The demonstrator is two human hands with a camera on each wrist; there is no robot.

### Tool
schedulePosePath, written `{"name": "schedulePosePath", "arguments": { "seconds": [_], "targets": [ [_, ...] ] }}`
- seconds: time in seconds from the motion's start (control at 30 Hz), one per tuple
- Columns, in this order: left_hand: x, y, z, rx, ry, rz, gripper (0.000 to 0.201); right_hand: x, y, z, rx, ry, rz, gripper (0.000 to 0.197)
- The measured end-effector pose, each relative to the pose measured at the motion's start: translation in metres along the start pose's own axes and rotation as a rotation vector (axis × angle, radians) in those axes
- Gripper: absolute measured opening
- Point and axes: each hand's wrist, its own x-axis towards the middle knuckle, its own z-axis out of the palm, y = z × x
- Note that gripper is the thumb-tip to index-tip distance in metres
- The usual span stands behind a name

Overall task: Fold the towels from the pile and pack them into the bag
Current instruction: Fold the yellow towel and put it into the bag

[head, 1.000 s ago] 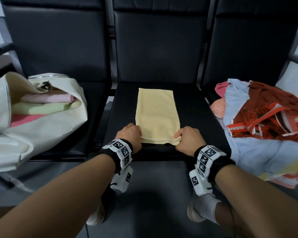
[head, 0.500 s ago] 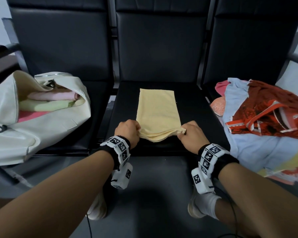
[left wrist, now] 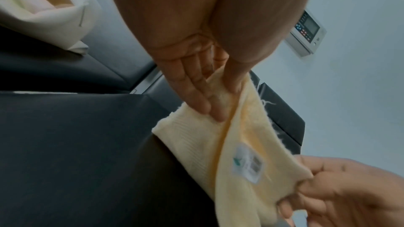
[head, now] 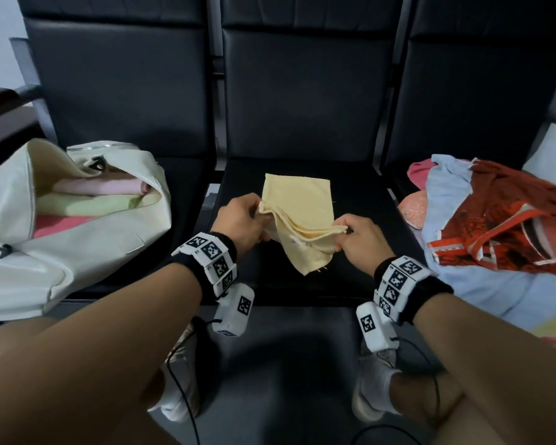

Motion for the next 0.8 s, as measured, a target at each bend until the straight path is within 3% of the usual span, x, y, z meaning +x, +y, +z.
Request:
{"name": "schedulePosePath", "arguments": {
  "seconds": [0.13, 0.27, 0.4, 0.53, 0.8],
  "targets": [
    [0.006, -0.001, 0.004, -0.061, -0.047, -0.034, 0.004, -0.008, 0.005, 0.017, -0.071, -0.054, -0.013, 0.003],
    [0.007, -0.002, 0.006, -0.108, -0.055, -0.07, 0.002, -0.013, 0.009, 0.035, -0.144, 0.0, -0.066, 0.016],
    [0.005, -0.005, 0.007, -0.116, -0.059, -0.08, 0.012, -0.024, 0.006, 0.05, -0.298, -0.02, -0.199, 0.04],
    [0.002, -0.008, 0.008, -0.132, -0.06, -0.089, 0.019, -0.026, 0.004, 0.058, -0.401, -0.038, -0.242, 0.031],
    [-0.004, -0.006, 0.004, -0.049, -0.021, -0.076, 0.001, -0.022, -0.007, 0.059, -0.541, -0.142, -0.28, 0.032]
  ]
}}
